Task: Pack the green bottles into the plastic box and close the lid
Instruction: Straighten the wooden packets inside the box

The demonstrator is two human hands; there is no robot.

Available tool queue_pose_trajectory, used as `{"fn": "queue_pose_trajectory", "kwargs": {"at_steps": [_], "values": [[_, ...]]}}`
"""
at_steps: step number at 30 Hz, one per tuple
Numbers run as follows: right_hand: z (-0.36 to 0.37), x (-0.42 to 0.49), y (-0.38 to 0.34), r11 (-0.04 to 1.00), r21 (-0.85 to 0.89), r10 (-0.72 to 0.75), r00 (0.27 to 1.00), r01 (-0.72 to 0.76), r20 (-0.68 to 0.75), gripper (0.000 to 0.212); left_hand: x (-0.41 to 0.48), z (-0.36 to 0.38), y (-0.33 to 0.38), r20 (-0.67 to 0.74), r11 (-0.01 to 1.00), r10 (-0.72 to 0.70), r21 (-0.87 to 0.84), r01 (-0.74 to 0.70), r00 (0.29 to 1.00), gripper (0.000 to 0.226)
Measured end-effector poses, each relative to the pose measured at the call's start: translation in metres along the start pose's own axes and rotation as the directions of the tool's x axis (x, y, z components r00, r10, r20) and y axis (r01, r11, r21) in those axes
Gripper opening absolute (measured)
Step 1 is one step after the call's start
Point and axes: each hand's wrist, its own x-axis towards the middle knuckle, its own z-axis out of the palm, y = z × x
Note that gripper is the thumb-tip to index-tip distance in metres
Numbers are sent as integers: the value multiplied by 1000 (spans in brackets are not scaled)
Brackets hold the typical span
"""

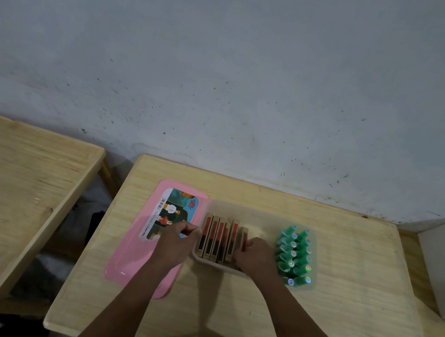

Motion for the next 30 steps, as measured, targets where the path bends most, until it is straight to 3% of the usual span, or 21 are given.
{"fn": "queue_pose_trajectory", "kwargs": {"at_steps": [3, 6, 11, 15, 20, 26, 30], "values": [[-4, -3, -3, 988, 151, 5, 996, 8, -85, 26, 0, 0, -1, -4, 1000, -6, -8, 6, 1000, 12], [-7, -7, -14, 968, 249, -7, 997, 25, -76, 20, 1, 0, -2, 1, 1000, -16, -7, 16, 1000, 11], [5, -14, -30, 995, 86, -59, 998, 59, -11, 26, -1, 2, 0, -6, 1000, -4, 8, 4, 1000, 11], [11, -15, -31, 995, 1, -96, 994, 97, -49, 22, 0, 2, 0, -11, 1000, -4, 28, 4, 1000, 11], [10, -8, -29, 992, -12, -127, 989, 127, -71, 21, 1, 2, -2, -11, 1000, 0, 26, 0, 1000, 11], [7, -4, -24, 988, 37, -153, 988, 152, 21, 21, 3, 3, -4, -8, 1000, -9, 18, 9, 1000, 12], [-6, -1, -20, 992, 57, -106, 988, 112, -111, 19, 2, 1, -4, 0, 1000, -6, 25, 6, 1000, 12]]}}
